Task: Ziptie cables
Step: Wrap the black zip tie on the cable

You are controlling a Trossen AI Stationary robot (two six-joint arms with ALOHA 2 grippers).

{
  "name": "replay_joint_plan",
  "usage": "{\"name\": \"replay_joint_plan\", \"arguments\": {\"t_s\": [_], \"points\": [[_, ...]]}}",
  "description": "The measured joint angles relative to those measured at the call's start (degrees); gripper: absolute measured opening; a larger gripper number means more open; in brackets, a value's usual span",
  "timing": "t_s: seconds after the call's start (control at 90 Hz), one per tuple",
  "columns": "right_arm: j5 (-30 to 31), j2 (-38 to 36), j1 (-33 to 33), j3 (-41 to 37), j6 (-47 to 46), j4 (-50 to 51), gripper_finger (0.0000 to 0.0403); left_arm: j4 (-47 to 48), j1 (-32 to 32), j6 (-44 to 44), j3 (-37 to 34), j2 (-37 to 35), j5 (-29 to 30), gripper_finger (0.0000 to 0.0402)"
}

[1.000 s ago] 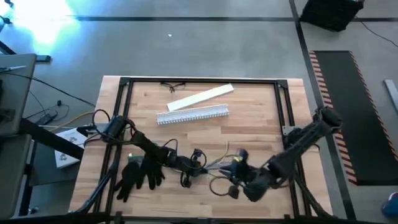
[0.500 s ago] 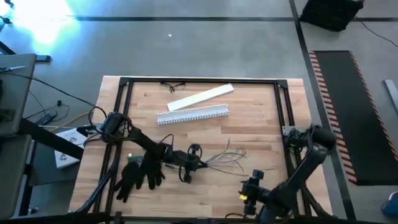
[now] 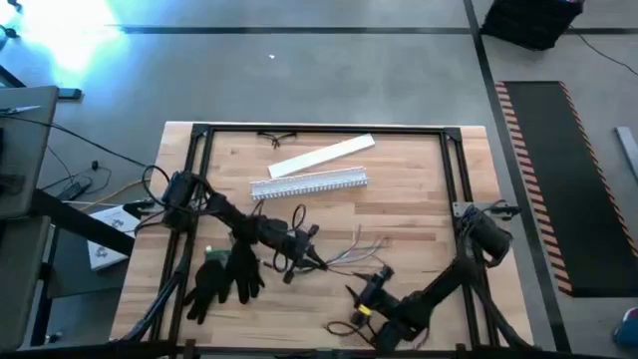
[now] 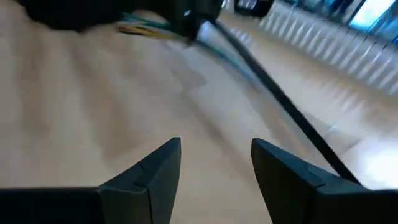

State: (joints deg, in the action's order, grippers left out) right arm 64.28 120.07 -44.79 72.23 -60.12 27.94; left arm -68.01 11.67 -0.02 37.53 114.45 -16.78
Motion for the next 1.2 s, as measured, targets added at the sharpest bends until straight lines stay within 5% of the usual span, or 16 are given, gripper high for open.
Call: {"name": "replay_joint_plan", "arguments": {"t_s": [0.289, 0.5, 0.833, 1.2], "points": [[-10.04, -7.34, 7.71, 0.04, 37.85, -7.26, 0.0183, 0.80, -0.73, -1.30, -0.27, 0.00, -2.22, 0.0000], [-24.69, -9.82, 11.58, 0.04, 57.77, -13.85, 0.0168, 1.40, -0.73, -1.30, -0.25, 0.00, -3.39, 0.0000], [-37.57, -9.71, 15.32, 0.02, 66.95, -17.14, 0.0122, 2.35, -0.69, -1.30, -0.25, 0.00, -4.19, 0.0000], [-41.72, -9.71, 16.84, 0.02, 70.66, -18.29, 0.0014, 4.38, -0.69, -1.30, -0.21, 0.00, -4.15, 0.0005]]}}
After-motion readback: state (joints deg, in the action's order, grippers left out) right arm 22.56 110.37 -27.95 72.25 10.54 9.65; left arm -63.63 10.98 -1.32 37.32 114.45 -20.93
